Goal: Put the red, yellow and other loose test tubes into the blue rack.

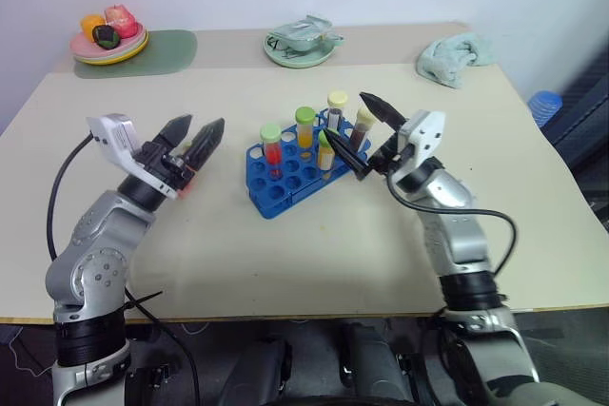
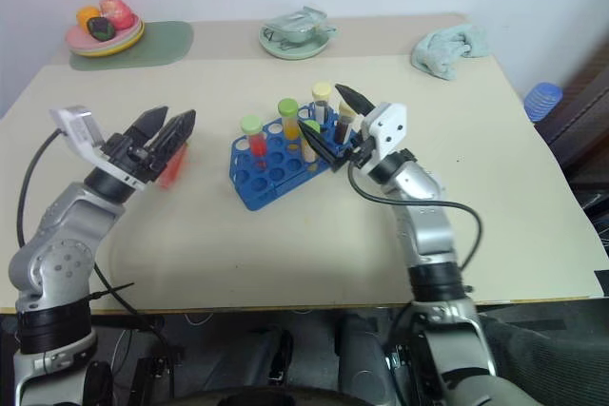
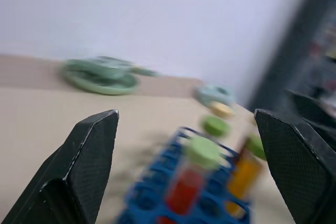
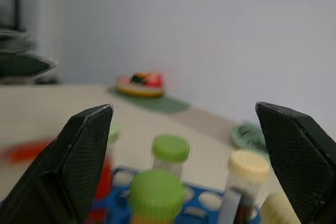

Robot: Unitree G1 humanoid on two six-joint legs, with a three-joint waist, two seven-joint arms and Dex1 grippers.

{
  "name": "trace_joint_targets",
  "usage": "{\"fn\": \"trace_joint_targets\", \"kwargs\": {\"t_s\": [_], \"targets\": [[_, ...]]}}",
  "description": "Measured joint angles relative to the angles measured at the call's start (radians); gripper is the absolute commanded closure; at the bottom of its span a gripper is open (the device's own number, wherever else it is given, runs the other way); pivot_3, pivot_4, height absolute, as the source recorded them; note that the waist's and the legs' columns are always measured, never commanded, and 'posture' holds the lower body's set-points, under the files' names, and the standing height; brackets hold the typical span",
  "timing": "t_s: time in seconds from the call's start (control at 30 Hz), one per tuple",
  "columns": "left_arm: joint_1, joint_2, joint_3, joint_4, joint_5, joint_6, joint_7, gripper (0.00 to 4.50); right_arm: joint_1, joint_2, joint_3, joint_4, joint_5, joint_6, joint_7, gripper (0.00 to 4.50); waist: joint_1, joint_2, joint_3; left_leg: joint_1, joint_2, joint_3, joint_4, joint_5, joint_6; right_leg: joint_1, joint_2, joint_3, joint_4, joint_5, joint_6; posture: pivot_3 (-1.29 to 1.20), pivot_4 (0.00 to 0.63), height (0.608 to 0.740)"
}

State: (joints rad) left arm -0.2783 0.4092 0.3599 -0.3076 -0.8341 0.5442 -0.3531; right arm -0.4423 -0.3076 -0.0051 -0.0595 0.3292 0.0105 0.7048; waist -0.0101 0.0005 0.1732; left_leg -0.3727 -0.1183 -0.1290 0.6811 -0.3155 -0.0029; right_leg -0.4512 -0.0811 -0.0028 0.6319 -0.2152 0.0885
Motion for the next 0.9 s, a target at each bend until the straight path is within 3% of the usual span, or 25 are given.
{"fn": "trace_joint_targets", "kwargs": {"t_s": [0.13, 0.27, 0.4, 0.53, 0.83, 0.9], "targets": [[-0.072, 0.049, -0.013, -0.016, 0.128, 0.185, 0.302, 0.26, 0.010, -0.238, -0.018, -0.196, 0.119, 0.264, 0.101, 0.05, 0.000, -0.001, 0.000, 0.000, 0.000, 0.000, 0.000, 0.000, 0.000, 0.000, 0.000, 0.000, 0.000, 0.000, 0.000, 0.00, 0.150, 0.740], [-0.173, 0.030, 0.034, 0.029, 0.090, 0.341, 0.442, 0.26, -0.071, -0.444, -0.024, -0.246, 0.196, 0.483, 0.197, 0.05, 0.003, -0.002, 0.001, 0.000, 0.000, 0.000, 0.001, 0.000, 0.000, 0.001, 0.000, 0.000, 0.000, 0.000, 0.000, 0.00, 0.150, 0.740], [-0.391, 0.069, 0.100, 0.223, 0.079, 0.684, 0.586, 0.26, -0.225, -0.566, -0.019, -0.237, 0.257, 0.638, 0.291, 0.05, 0.002, -0.004, 0.002, 0.000, 0.000, 0.000, 0.001, 0.000, 0.000, 0.001, 0.000, -0.001, 0.000, 0.000, 0.000, 0.00, 0.150, 0.740], [-0.574, 0.083, 0.105, 0.455, 0.145, 0.842, 0.629, 0.26, -0.311, -0.573, 0.002, -0.188, 0.260, 0.682, 0.314, 0.05, 0.005, -0.008, 0.001, -0.002, 0.000, 0.000, 0.001, 0.000, 0.001, 0.000, -0.001, -0.001, -0.001, 0.000, 0.001, 0.00, 0.150, 0.740], [-0.824, 0.126, -0.012, 0.969, 0.381, 0.879, 0.599, 0.26, -0.310, -0.567, 0.032, -0.164, 0.222, 0.676, 0.322, 0.05, 0.019, -0.008, 0.001, -0.005, -0.001, 0.001, 0.001, 0.000, 0.000, -0.005, -0.002, -0.001, 0.000, 0.000, 0.001, 0.00, 0.150, 0.740], [-0.858, 0.135, -0.037, 1.045, 0.419, 0.850, 0.571, 0.80, -0.306, -0.567, 0.031, -0.167, 0.222, 0.676, 0.322, 0.00, 0.020, -0.008, 0.001, -0.006, -0.001, 0.001, 0.001, 0.000, 0.000, -0.006, -0.002, -0.001, 0.000, 0.000, 0.001, 0.00, 0.150, 0.740]]}}
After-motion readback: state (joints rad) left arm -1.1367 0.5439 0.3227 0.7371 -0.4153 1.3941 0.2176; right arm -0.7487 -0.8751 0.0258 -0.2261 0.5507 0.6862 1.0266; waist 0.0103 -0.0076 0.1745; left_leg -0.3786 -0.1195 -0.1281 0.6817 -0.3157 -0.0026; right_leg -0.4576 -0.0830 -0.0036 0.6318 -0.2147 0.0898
